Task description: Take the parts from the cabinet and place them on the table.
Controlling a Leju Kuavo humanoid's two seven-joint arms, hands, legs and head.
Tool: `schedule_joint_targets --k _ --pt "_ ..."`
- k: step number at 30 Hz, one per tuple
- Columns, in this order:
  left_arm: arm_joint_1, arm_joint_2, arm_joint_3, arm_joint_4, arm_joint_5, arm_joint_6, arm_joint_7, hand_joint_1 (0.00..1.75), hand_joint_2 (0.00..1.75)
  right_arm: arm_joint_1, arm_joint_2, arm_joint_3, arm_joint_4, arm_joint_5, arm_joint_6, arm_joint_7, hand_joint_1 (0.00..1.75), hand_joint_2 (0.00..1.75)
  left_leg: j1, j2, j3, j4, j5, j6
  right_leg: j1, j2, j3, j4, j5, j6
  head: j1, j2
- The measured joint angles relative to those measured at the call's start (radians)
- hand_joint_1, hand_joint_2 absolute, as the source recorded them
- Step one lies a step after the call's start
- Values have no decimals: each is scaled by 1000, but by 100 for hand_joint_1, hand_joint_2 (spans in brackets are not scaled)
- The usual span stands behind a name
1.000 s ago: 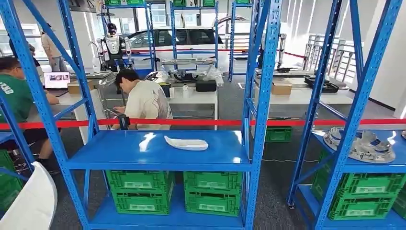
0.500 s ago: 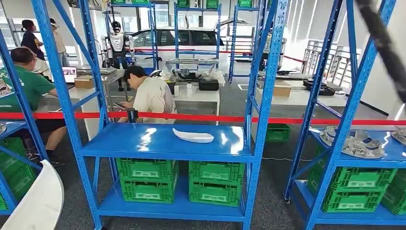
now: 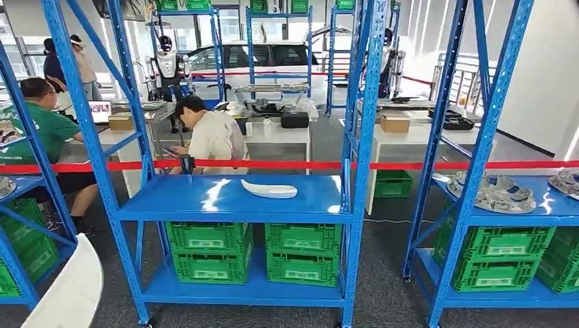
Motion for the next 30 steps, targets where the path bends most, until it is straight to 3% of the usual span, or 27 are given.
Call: schedule_joint_targets --k 6,7,8,9,11,12,13,14,15,16,17,20,22,23,24,25,26,28,29,30 --pt "15 5 6 -2 8 -1 -5 175 175 -3 0 2 0 -2 0 0 0 0 -6 -4 -6 1 0 3 -4 -3 -2 -2 1 4 0 0" --pt "17 7 6 -3 10 1 -5 175 175 -3 0 2 0 -2 0 0 0 0 -1 -8 -3 -12 6 7 2 -8 1 -5 1 7 0 0" --pt "19 8 6 -4 13 3 -5 175 175 -3 -1 2 0 -2 0 0 0 0 8 -10 3 -25 15 6 -4 -1 1 6 -10 10 0 0" --pt "19 10 6 -4 17 6 -6 175 175 -3 -1 2 0 -2 0 0 0 0 11 -14 1 -30 18 11 -4 6 -18 43 -43 16 2 0" --pt "22 14 6 -3 21 8 -5 175 175 -2 -1 2 0 -3 0 -2 0 0 12 -23 -8 -29 21 14 -16 9 -90 194 -130 29 1 0" --pt "24 14 6 -2 21 8 -6 175 175 0 -1 2 0 -3 0 -2 0 0 12 -29 -13 -27 22 13 -21 9 -126 269 -159 34 2 0" --pt "25 16 6 -1 21 8 -7 175 175 1 -1 2 0 -3 0 -2 0 0 13 -37 -17 -25 23 10 -26 9 -145 307 -165 38 2 0" --pt "25 18 6 0 21 8 -8 175 175 3 -1 2 0 -3 0 -2 0 0 14 -48 -22 -21 25 7 -32 9 -139 292 -141 42 2 0" --pt "25 18 6 1 21 8 -8 175 175 3 -1 2 0 -3 0 -2 0 0 17 -58 -27 -15 27 3 -37 10 -112 235 -102 46 2 0" --pt "25 18 6 1 21 8 -8 175 175 2 -1 2 0 -4 0 -2 0 0 21 -70 -33 -7 27 -3 -42 18 -65 138 -52 50 2 0" --pt "25 19 6 1 20 8 -8 175 175 2 -1 2 0 -4 0 -4 0 0 24 -80 -40 2 28 -10 -48 44 -20 50 -17 53 2 0" --pt "25 19 6 1 20 8 -8 175 175 2 -1 2 0 -4 0 -4 0 0 24 -80 -40 2 28 -10 -48 44 -20 50 -17 53 2 0" --pt "24 19 6 1 20 8 -8 175 175 2 -1 2 0 -5 0 -5 0 0 24 -83 -43 6 29 -13 -51 62 -11 25 -19 54 2 0" --pt "24 20 6 1 20 8 -8 175 175 3 0 2 0 -5 0 -6 0 0 20 -99 -50 14 30 -27 -41 71 -19 27 -19 36 2 0" --pt "25 21 6 3 19 8 -10 175 175 3 -1 3 0 -9 0 -7 0 0 27 -122 -51 -2 51 -56 -29 42 -23 34 -9 8 3 0" --pt "25 26 6 6 19 8 -11 175 175 1 -1 2 0 -9 0 -7 0 0 25 -77 -70 25 25 -56 -34 18 -28 26 5 -10 0 0" --pt "19 26 5 8 19 8 -11 175 175 2 -1 2 0 -10 0 -7 0 0 22 -45 -95 94 -31 -54 -31 5 -33 26 9 -16 -2 0" --pt "10 27 5 14 18 8 -11 175 175 8 -1 2 0 -11 0 -6 0 0 22 -29 -139 230 -110 -55 -24 -22 -38 27 11 -20 -2 0" --pt "10 28 5 18 18 8 -10 175 175 9 -1 3 0 -11 0 -6 0 0 22 -24 -151 290 -136 -55 -22 -39 -43 28 12 -22 -2 0" --pt "9 28 5 21 18 8 -8 175 175 9 -1 3 0 -11 0 -6 0 0 22 -22 -142 293 -133 -54 -20 -51 -47 30 13 -22 -2 0"
